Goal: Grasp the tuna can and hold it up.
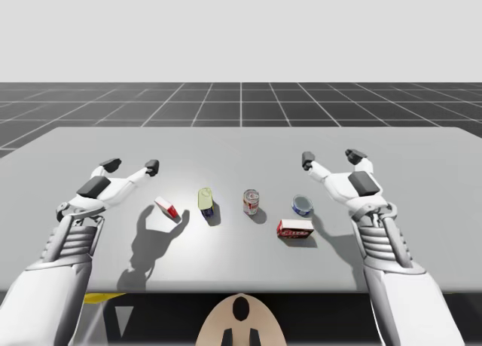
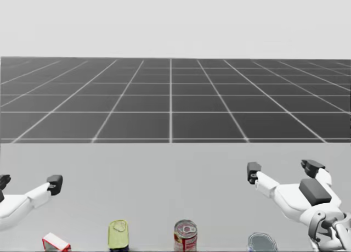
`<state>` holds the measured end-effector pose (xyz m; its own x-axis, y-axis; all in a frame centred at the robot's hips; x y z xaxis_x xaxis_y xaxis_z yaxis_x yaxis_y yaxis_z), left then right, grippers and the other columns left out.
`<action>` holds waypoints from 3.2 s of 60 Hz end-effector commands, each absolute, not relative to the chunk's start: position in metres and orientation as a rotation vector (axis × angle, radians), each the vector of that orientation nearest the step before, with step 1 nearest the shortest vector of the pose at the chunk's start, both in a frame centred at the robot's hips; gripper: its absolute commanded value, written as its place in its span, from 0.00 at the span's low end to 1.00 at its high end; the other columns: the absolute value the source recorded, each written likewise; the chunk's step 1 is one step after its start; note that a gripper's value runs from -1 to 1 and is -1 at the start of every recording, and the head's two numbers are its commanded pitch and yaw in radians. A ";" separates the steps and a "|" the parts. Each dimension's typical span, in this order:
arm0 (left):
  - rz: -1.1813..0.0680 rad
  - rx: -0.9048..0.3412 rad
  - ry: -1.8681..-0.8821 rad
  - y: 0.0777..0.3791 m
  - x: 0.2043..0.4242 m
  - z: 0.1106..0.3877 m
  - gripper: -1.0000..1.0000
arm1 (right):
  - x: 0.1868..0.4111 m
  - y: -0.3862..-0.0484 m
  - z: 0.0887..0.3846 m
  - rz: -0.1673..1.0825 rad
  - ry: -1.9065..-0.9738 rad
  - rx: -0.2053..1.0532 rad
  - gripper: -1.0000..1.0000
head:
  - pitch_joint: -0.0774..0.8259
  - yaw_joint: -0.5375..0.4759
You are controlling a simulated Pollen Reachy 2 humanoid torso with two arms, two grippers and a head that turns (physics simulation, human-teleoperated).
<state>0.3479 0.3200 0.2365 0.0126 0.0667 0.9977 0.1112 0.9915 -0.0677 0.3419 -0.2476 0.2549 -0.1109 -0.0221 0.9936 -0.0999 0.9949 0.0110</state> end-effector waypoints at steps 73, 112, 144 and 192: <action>-0.055 -0.110 -1.578 0.317 0.348 0.237 0.00 | 0.311 -0.300 0.255 0.369 -1.590 0.045 0.00 | 0.82 0.22; -0.057 -0.106 -1.573 0.316 0.348 0.235 0.00 | 0.280 -0.319 0.153 0.604 -1.416 0.080 0.00 | 0.84 0.22; -0.048 -0.108 -1.582 0.317 0.347 0.237 0.00 | 0.290 -0.292 0.141 0.594 -1.343 0.212 0.00 | 0.84 0.23; -0.046 -0.110 -1.590 0.318 0.345 0.240 0.00 | 0.341 -0.264 0.135 0.525 -1.201 0.360 0.00 | 0.82 0.22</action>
<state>0.3457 0.3181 0.2399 -0.0181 0.0410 0.9990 0.0995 0.9943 -0.0390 0.3352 -0.2678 0.1378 0.2570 0.1856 0.9484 -0.5589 0.8291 -0.0108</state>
